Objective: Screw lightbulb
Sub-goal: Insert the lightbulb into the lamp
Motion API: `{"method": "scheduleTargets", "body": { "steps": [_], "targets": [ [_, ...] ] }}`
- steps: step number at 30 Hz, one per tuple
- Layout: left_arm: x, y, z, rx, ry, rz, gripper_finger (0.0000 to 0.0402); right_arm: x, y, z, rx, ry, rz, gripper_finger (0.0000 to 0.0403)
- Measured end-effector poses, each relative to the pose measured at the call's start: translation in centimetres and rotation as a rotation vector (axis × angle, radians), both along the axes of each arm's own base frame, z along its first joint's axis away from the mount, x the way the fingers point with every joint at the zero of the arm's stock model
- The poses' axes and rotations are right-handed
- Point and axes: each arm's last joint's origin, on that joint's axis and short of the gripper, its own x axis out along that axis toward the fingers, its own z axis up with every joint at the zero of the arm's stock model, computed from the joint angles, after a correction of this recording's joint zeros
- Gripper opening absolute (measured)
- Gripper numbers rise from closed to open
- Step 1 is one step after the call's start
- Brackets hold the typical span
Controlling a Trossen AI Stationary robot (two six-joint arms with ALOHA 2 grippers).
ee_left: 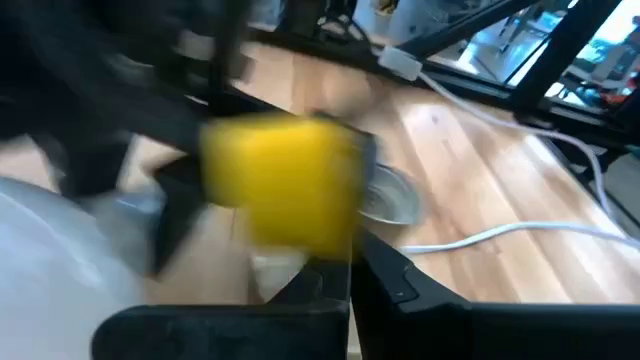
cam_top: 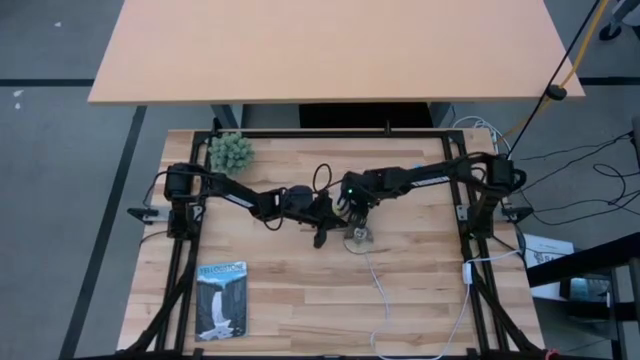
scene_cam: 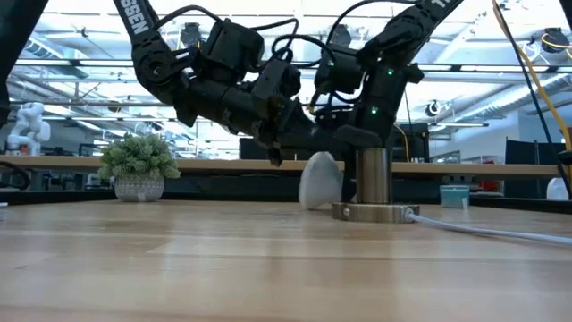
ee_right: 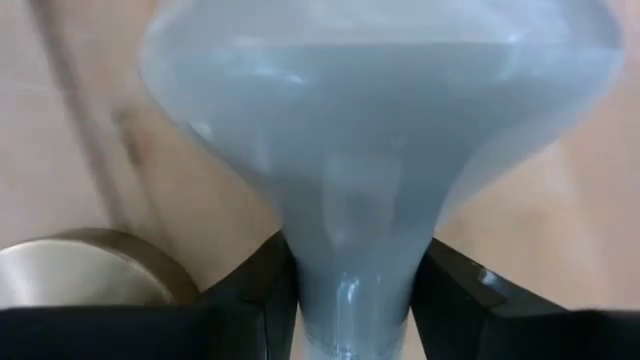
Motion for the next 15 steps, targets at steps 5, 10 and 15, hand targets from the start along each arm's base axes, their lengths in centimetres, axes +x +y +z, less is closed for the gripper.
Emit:
{"method": "scheduleTargets", "body": {
  "steps": [5, 10, 15],
  "targets": [
    [0.0, 0.0, 0.0, 0.000, 0.006, -0.002, 0.0000, -2.2, 0.0, 3.3, -0.065, 0.044, -0.067, 0.0142],
    [0.0, 0.0, 0.0, 0.016, 0.003, -0.010, 0.0000, -4.3, 1.3, 7.3, -0.075, -0.029, -0.095, 0.0142],
    [0.0, -0.2, -0.1, 0.017, 0.005, -0.015, 0.0000, -8.2, 4.1, 9.1, -0.124, -0.143, -0.151, 0.0142]
  ]
}}
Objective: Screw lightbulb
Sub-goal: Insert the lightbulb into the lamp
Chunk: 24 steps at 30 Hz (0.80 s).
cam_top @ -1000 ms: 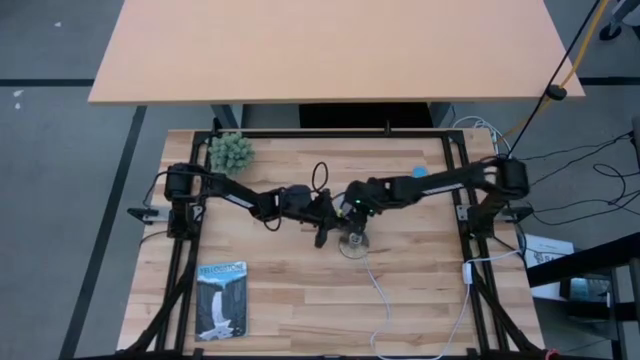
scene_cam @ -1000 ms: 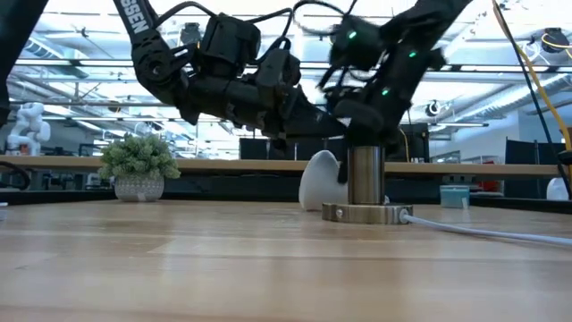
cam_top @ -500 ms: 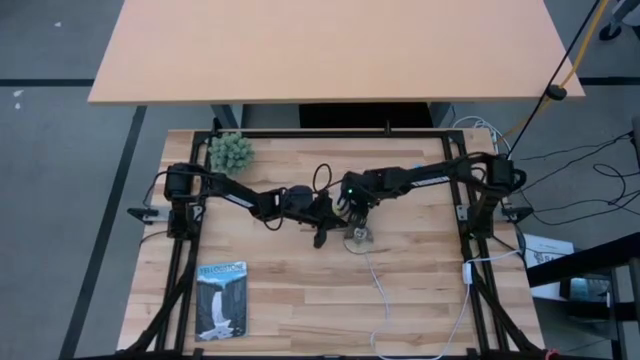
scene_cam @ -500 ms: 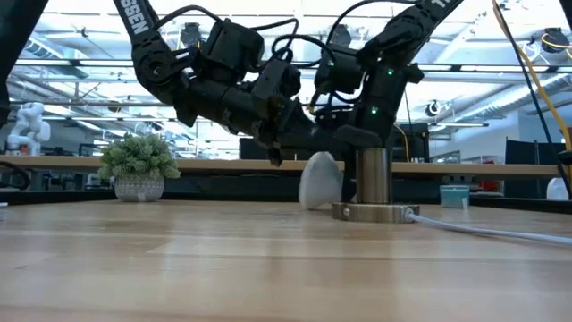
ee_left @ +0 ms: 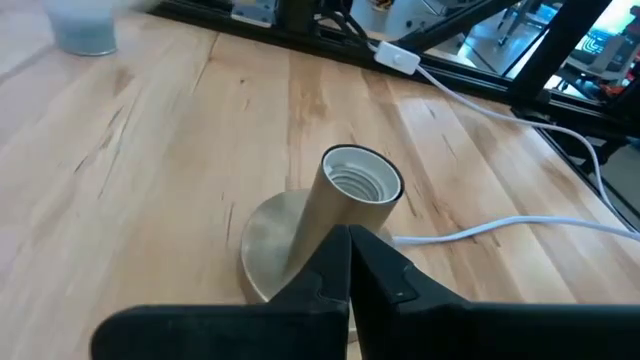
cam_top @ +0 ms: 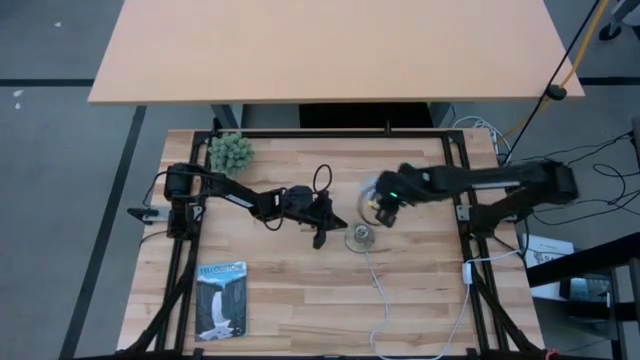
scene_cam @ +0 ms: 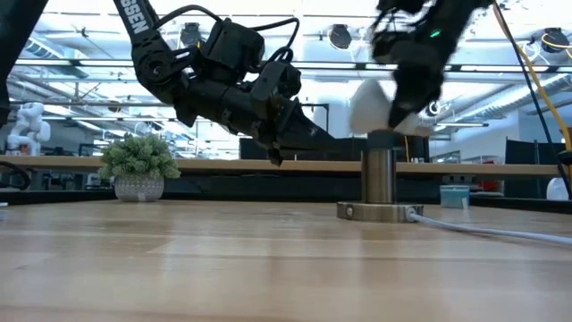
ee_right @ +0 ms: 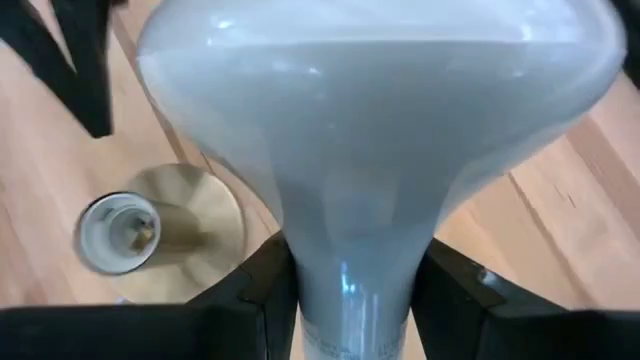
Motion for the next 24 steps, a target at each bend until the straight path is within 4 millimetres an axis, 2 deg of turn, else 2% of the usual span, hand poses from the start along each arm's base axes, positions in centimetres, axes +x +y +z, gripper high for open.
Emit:
{"method": "scheduleTargets", "body": {
  "steps": [4, 9, 11, 13, 17, 19, 24],
  "targets": [
    [0.0, -0.4, 0.0, 0.002, -0.001, -0.010, 0.0000, -3.3, 2.6, -1.9, -0.025, -0.203, -0.060, 0.0142],
    [0.1, -0.5, 0.2, 0.003, -0.025, -0.015, 0.0000, -4.0, 5.1, -5.5, -0.043, -0.760, 0.038, 0.0142],
    [0.1, -0.5, 0.3, 0.000, -0.030, -0.014, 0.0000, -4.3, 5.5, -6.7, -0.070, -0.895, 0.099, 0.0142],
    [0.1, -0.5, 0.3, -0.002, -0.030, -0.014, 0.0000, -4.6, 5.7, -7.6, -0.113, -0.923, 0.152, 0.0142],
    [0.1, -0.6, 0.3, -0.009, -0.035, -0.012, 0.0000, -4.1, 6.1, -8.7, -0.166, -0.854, 0.266, 0.0142],
    [0.2, -0.5, 0.4, -0.019, -0.043, -0.008, 0.0000, -3.5, 6.4, -8.9, -0.169, -0.827, 0.324, 0.0142],
    [0.2, -0.5, 0.5, -0.015, -0.053, -0.009, 0.0000, -2.4, 6.6, -8.9, -0.200, -0.825, 0.343, 0.0142]
  ]
}}
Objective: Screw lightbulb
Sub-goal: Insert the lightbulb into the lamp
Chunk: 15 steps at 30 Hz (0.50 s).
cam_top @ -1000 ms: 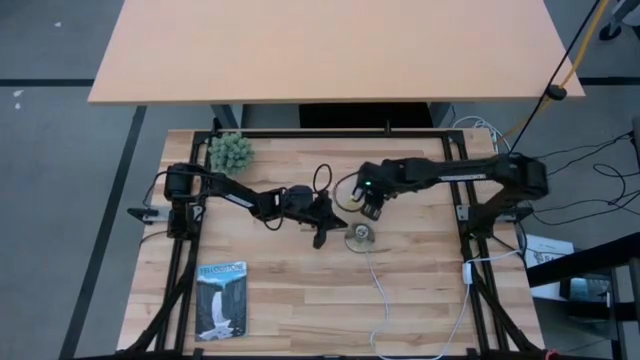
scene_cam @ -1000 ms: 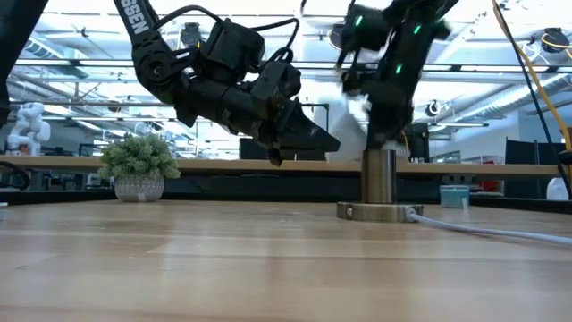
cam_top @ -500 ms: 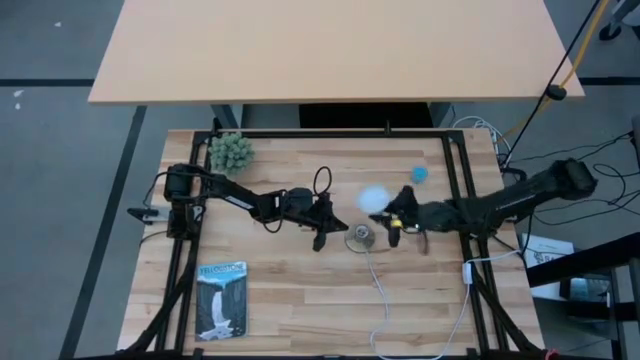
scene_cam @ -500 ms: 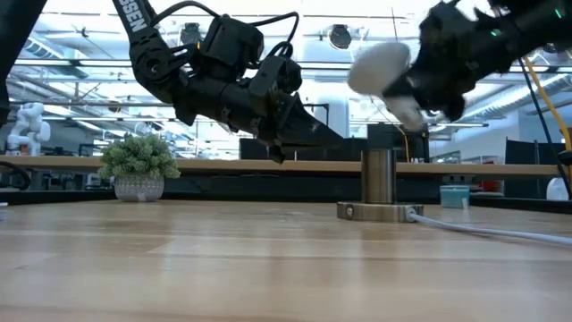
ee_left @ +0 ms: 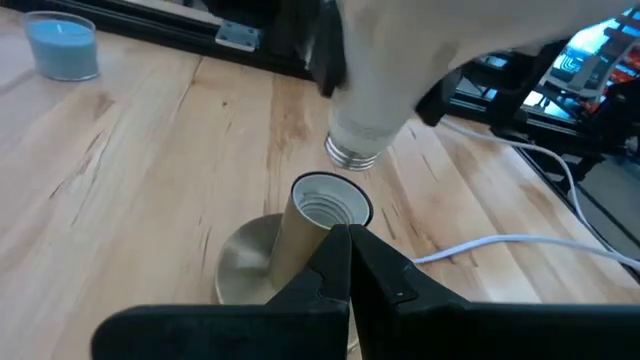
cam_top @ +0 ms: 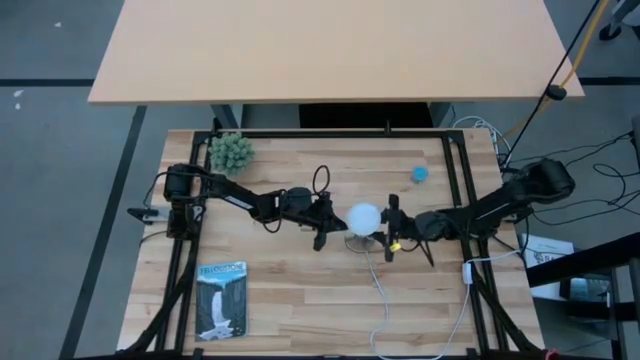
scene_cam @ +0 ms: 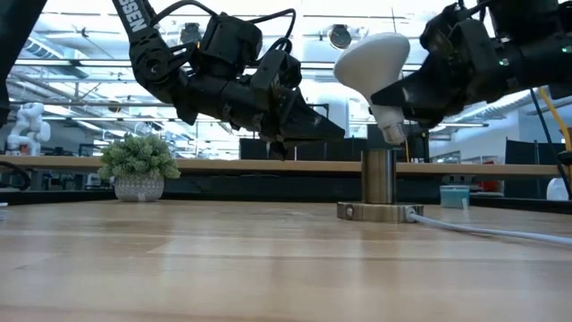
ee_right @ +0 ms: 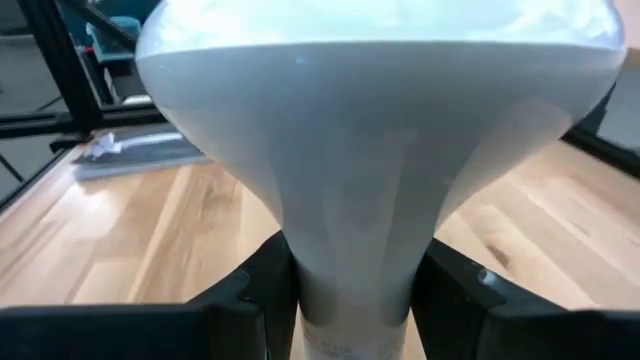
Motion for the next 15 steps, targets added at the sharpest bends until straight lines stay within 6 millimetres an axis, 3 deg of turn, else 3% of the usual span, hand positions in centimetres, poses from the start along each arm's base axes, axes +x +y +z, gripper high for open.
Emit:
{"method": "scheduleTargets", "body": {
  "steps": [9, 15],
  "targets": [
    [0.1, -1.3, 0.2, 0.262, -0.077, -0.053, 0.0006, 0.4, 0.1, -0.7, 0.002, 0.013, 0.000, 0.0142],
    [0.2, -1.4, 0.2, 0.279, -0.073, 0.008, 0.0058, 0.6, 0.2, -0.7, -0.006, -0.013, 0.005, 0.0142]
  ]
}}
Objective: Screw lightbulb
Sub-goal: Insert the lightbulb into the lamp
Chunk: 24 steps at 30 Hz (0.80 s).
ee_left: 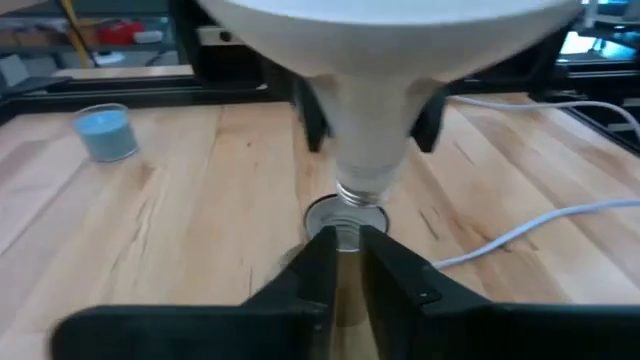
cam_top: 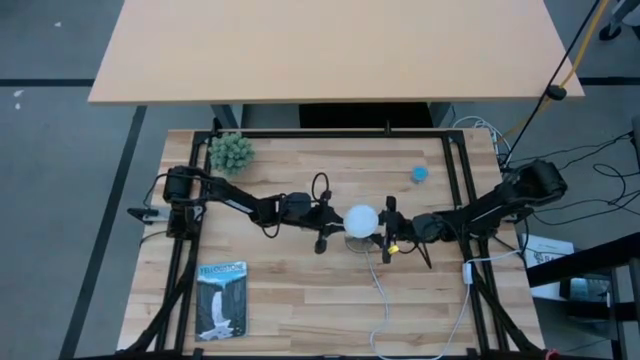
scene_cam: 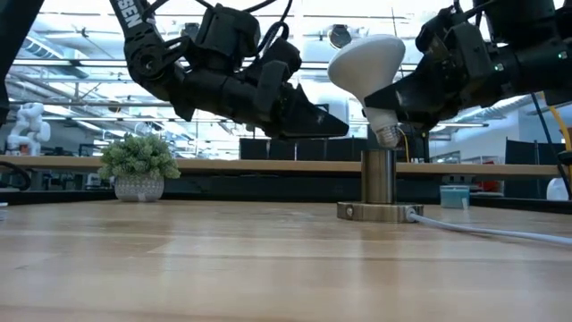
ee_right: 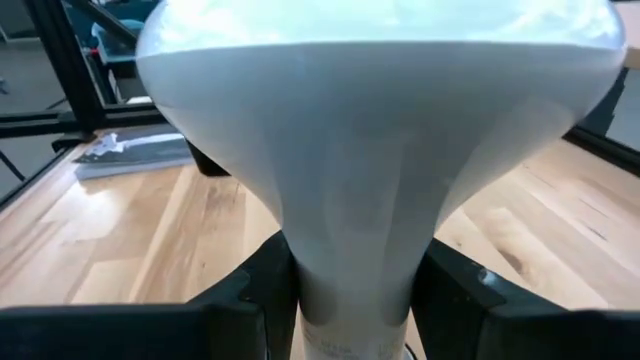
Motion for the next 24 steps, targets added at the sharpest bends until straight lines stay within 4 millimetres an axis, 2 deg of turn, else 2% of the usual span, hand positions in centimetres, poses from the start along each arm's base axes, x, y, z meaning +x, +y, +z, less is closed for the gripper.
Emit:
{"method": "scheduleTargets", "body": {
  "steps": [5, 17, 21, 24],
  "targets": [
    [0.0, 0.1, 0.1, -0.010, -0.008, 0.059, 0.0090, 0.2, 0.0, -0.3, -0.018, 0.006, 0.004, 0.0142],
    [0.2, 0.7, 1.0, -0.007, -0.107, 0.083, 0.0094, 0.4, -0.5, -1.2, -0.013, 0.035, -0.029, 0.0145],
    [0.3, 0.7, 1.2, -0.007, -0.125, 0.084, 0.0094, 0.4, -0.5, -1.1, -0.009, 0.035, -0.026, 0.0188],
    [0.3, 0.7, 1.3, -0.007, -0.129, 0.083, 0.0094, 0.4, -0.5, -1.2, -0.011, 0.047, -0.023, 0.0204]
  ]
}}
